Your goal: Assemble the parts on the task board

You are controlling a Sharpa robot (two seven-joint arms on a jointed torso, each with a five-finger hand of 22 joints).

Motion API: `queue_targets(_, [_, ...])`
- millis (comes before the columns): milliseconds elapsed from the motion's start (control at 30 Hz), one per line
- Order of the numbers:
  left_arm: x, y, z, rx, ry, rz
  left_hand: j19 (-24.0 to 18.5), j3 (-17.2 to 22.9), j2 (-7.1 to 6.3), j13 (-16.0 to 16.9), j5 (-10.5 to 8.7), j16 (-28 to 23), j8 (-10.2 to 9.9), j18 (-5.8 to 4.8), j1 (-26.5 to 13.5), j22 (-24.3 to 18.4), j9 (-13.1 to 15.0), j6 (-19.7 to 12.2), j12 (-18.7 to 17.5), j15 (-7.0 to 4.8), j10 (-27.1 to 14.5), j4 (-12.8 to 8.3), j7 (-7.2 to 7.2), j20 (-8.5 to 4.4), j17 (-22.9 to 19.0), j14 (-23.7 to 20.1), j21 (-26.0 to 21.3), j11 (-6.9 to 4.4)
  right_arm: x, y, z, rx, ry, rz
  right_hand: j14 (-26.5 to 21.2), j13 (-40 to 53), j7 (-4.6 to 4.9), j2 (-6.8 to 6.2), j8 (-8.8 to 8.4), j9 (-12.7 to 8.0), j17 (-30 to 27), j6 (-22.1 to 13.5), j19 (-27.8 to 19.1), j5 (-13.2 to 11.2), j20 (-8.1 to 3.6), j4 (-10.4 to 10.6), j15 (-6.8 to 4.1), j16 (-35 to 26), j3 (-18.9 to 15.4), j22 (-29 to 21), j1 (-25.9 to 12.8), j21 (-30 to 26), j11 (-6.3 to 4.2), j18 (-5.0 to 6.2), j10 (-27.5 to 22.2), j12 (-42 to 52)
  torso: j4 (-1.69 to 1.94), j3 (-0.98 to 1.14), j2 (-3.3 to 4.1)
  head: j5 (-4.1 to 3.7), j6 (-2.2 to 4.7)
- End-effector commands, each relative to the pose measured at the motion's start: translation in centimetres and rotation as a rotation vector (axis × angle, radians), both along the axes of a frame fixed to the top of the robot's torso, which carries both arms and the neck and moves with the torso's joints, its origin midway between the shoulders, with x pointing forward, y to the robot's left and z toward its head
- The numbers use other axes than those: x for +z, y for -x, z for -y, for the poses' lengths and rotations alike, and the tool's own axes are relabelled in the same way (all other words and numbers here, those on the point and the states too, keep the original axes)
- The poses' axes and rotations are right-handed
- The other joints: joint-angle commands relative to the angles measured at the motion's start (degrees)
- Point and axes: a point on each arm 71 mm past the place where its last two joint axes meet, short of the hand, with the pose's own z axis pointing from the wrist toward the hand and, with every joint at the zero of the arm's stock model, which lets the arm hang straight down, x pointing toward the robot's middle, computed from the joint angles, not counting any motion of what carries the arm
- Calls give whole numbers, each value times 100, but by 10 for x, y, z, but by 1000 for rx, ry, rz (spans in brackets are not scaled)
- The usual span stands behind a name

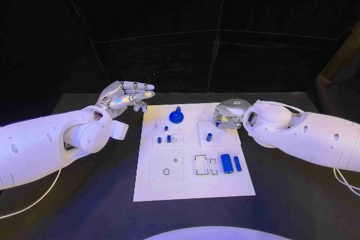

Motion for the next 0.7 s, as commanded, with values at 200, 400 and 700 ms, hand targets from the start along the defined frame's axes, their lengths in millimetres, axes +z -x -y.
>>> queue_targets(200, [2, -1, -2, 6, 13, 9, -36, -34, 32, 5, -8, -39, 30, 83, 18, -10, -3, 34, 25, -8, 20, -19, 21, 9, -30, -51, -26, 9, -3, 2, -1, -1, 4, 21, 132, 5, -27, -50, 27, 15, -21, 208, 188, -175, -18, -130, -19, 36, 611, 258, -58, 204, -18, -99, 229, -20, -3, 2, 0, -6, -14])
queue_targets(400, [1, -1, -4, 14, 8, 7, -37, -36, 31, 4, -8, -44, 29, 83, 19, -12, -4, 30, 27, -6, 16, -22, 25, 10, -40, -57, -28, 12, 3, 5, 0, -3, -49, 64, 137, 6, -29, -164, 8, 11, -35, 273, 237, -210, -29, -290, -25, 66, 1136, 366, -248, 286, -25, -119, 308, -60, -8, 5, -5, -7, -4])
queue_targets(700, [1, -2, -8, 23, 4, 5, -40, -39, 30, -1, -8, -54, 24, 81, 27, -19, -8, 14, 29, -1, -4, -33, 36, 11, -61, -68, -36, 21, 15, 14, 4, -6, -151, 119, 134, 7, -20, -383, -12, 7, -58, 281, 234, -225, -17, -511, -10, 105, 1698, 408, -679, 322, -18, -122, 322, -133, -6, 0, -7, -35, 17])
